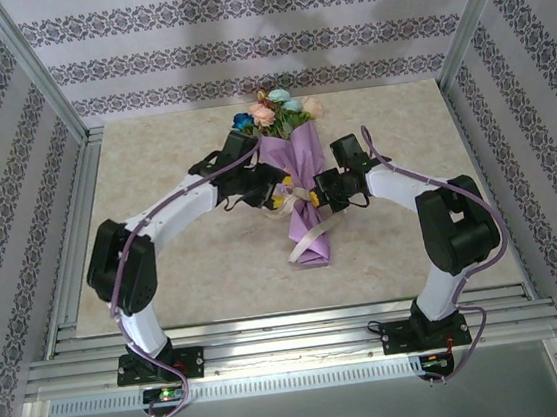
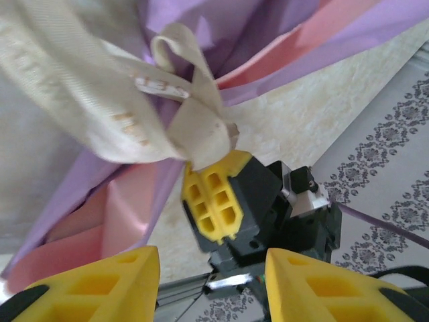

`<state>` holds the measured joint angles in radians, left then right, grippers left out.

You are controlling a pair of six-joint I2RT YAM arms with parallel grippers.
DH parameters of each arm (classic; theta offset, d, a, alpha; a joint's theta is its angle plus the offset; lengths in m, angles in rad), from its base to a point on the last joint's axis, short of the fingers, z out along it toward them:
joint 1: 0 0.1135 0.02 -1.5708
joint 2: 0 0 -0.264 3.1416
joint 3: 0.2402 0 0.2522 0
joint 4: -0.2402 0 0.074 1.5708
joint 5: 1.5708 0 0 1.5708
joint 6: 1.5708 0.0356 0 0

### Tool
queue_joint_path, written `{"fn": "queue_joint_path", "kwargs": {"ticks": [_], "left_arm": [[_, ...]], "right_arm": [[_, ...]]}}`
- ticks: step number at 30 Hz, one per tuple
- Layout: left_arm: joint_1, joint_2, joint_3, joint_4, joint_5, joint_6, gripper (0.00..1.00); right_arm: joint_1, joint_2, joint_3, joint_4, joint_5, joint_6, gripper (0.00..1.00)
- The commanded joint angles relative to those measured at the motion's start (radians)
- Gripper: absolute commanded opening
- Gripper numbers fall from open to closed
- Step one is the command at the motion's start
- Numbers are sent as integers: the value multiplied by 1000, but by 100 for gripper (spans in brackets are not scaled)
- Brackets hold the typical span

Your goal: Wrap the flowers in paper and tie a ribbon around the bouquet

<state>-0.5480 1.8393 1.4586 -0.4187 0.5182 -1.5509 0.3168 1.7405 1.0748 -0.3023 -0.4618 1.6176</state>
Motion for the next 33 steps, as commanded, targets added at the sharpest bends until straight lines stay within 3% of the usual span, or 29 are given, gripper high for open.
{"fn": "queue_joint_path", "kwargs": {"ticks": [1, 9, 19, 33], "left_arm": [[-13, 78, 93, -105, -34, 13, 48], [-34, 170, 166, -120, -28, 1, 53], [-46, 163, 139, -154, -70, -32, 59], [-47, 246, 187, -100, -129, -55, 52]], "right_arm": [[8, -30, -25, 31, -12, 9, 0], [15, -25, -32, 59, -20, 19, 0], [19, -22, -47, 82, -23, 28, 0], [26, -24, -65, 107, -26, 42, 0]]}}
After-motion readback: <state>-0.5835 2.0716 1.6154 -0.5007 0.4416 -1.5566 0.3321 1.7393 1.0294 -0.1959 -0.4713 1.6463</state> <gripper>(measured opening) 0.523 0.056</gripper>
